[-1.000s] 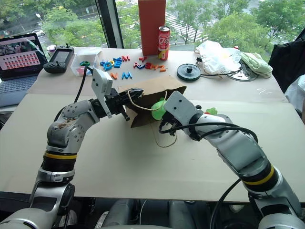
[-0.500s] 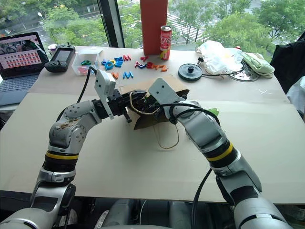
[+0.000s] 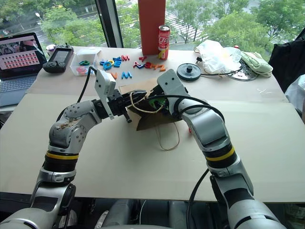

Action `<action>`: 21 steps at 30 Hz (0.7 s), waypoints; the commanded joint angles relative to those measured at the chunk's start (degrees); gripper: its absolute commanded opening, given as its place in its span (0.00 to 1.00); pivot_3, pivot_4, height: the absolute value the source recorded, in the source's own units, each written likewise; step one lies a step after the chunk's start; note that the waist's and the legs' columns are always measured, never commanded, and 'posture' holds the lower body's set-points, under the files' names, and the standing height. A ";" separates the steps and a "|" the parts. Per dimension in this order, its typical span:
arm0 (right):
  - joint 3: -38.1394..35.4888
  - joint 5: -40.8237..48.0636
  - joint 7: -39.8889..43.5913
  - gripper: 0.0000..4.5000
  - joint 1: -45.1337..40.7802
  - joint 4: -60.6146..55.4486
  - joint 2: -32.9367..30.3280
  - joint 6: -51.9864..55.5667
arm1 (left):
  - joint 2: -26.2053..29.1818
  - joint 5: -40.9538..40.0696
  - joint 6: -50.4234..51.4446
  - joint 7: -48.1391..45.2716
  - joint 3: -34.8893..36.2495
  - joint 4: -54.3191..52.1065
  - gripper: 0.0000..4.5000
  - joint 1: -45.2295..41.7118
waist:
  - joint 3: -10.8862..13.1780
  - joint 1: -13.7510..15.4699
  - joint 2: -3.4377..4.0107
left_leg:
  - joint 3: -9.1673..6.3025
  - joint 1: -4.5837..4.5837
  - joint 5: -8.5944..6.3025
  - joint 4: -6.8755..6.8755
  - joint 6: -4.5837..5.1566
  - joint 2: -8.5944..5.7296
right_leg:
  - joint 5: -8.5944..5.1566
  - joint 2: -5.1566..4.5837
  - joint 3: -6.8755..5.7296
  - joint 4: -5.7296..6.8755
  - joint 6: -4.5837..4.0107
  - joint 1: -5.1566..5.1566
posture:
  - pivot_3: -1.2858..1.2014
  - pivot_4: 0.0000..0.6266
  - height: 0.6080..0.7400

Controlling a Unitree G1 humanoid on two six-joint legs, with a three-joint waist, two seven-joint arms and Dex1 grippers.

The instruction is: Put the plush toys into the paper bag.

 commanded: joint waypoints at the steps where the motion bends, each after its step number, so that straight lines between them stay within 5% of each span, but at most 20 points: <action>1: -5.84 3.17 2.16 0.86 1.65 -7.08 -1.84 2.80 | -0.08 -0.24 -0.64 0.10 0.35 -1.35 0.00 -0.92 | 0.00 0.08 0.00 | 0.00 -0.01 0.00 0.00 0.00 0.00 | 0.00 -0.01 0.00 -0.01 0.00 0.00 | 0.52 0.24 0.99; 13: -18.36 8.83 4.71 0.86 18.67 -20.60 -9.78 11.53 | -0.19 -0.10 -0.93 0.18 0.56 -0.77 0.00 -0.70 | 0.00 -0.06 -0.01 | -0.02 0.04 0.00 -0.02 0.00 -0.02 | 0.00 0.00 0.04 -0.08 0.00 0.04 | 0.52 0.24 0.99; 21: -18.18 -2.76 -14.82 0.86 22.96 -13.68 4.82 10.11 | -0.23 0.10 -1.16 -0.05 0.46 -0.44 0.00 -0.90 | 0.00 -0.12 0.00 | -0.02 0.09 0.01 -0.01 -0.02 -0.04 | -0.01 0.08 0.07 -0.02 0.00 0.04 | 0.52 0.24 0.99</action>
